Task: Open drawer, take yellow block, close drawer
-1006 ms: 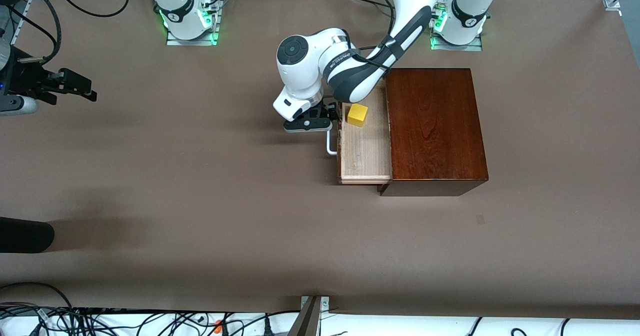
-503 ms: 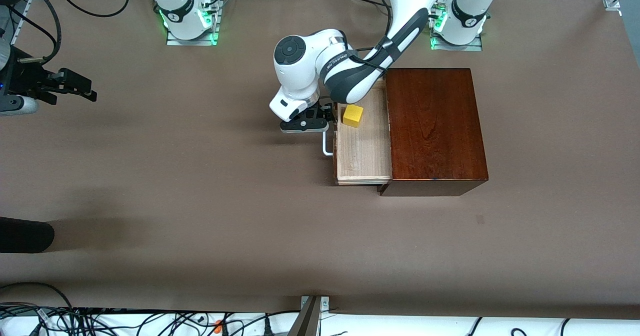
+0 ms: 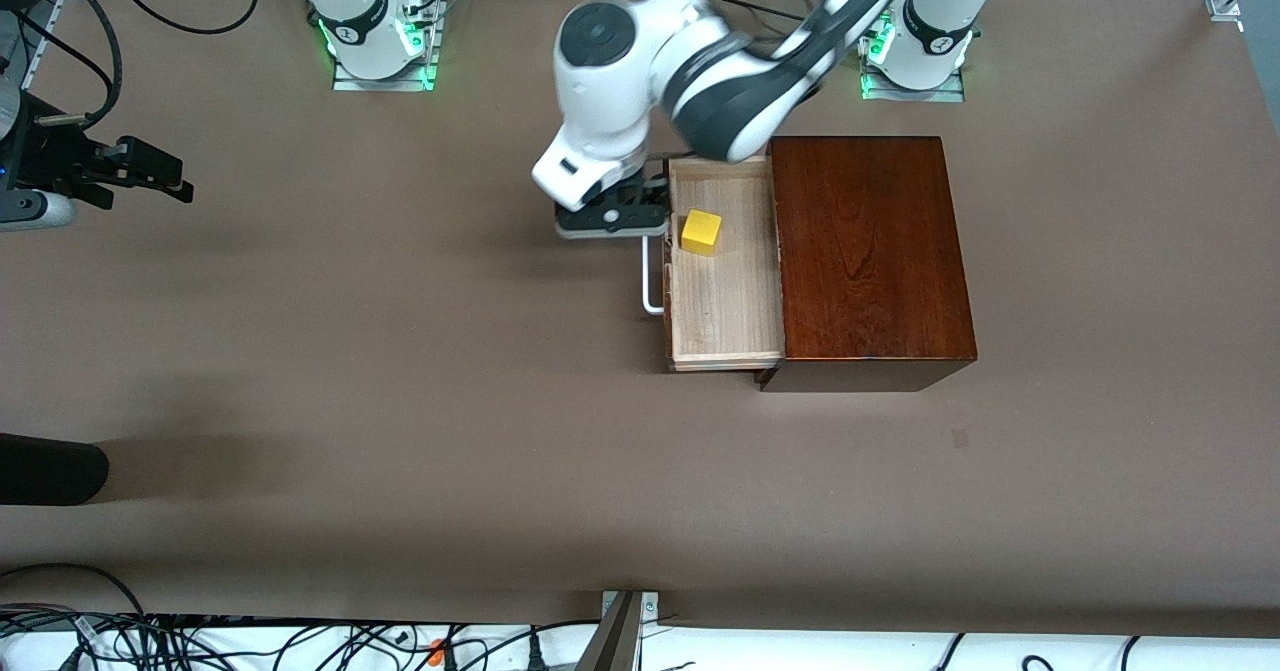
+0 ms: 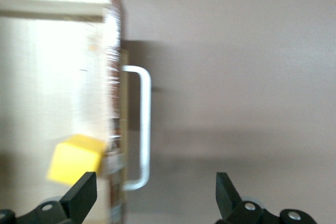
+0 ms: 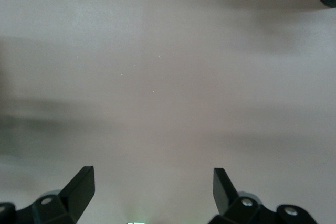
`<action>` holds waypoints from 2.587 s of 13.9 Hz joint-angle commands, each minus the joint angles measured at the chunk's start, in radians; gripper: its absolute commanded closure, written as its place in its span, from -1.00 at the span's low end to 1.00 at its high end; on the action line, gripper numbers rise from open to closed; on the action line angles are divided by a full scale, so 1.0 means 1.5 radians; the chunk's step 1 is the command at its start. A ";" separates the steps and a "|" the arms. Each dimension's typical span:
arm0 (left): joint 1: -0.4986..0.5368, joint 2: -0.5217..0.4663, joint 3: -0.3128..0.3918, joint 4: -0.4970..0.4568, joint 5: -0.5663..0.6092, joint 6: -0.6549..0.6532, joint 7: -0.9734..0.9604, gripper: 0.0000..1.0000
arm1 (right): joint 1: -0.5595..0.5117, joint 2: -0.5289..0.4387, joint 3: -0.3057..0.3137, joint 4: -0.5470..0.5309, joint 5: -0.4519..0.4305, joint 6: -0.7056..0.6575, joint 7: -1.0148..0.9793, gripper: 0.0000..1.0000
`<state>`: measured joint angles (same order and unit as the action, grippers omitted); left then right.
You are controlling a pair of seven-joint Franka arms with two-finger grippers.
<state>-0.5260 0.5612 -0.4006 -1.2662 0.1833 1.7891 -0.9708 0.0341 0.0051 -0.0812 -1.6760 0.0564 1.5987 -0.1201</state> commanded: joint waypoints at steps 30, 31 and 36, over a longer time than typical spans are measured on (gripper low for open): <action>0.290 -0.363 0.278 -0.196 -0.138 -0.188 0.690 -1.00 | 0.455 0.268 0.009 0.203 0.050 0.142 0.808 -1.00; 0.290 -0.363 0.278 -0.196 -0.138 -0.188 0.687 -1.00 | 0.474 0.279 0.009 0.211 0.050 0.158 0.834 -1.00; 0.289 -0.359 0.277 -0.186 -0.137 -0.188 0.683 -1.00 | 0.571 0.348 0.007 0.236 0.039 0.240 0.957 -1.00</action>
<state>-0.0897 0.0232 0.0129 -1.5650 -0.0032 1.5148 0.0480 0.8519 0.4710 -0.0540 -1.3697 0.1181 1.9280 1.2703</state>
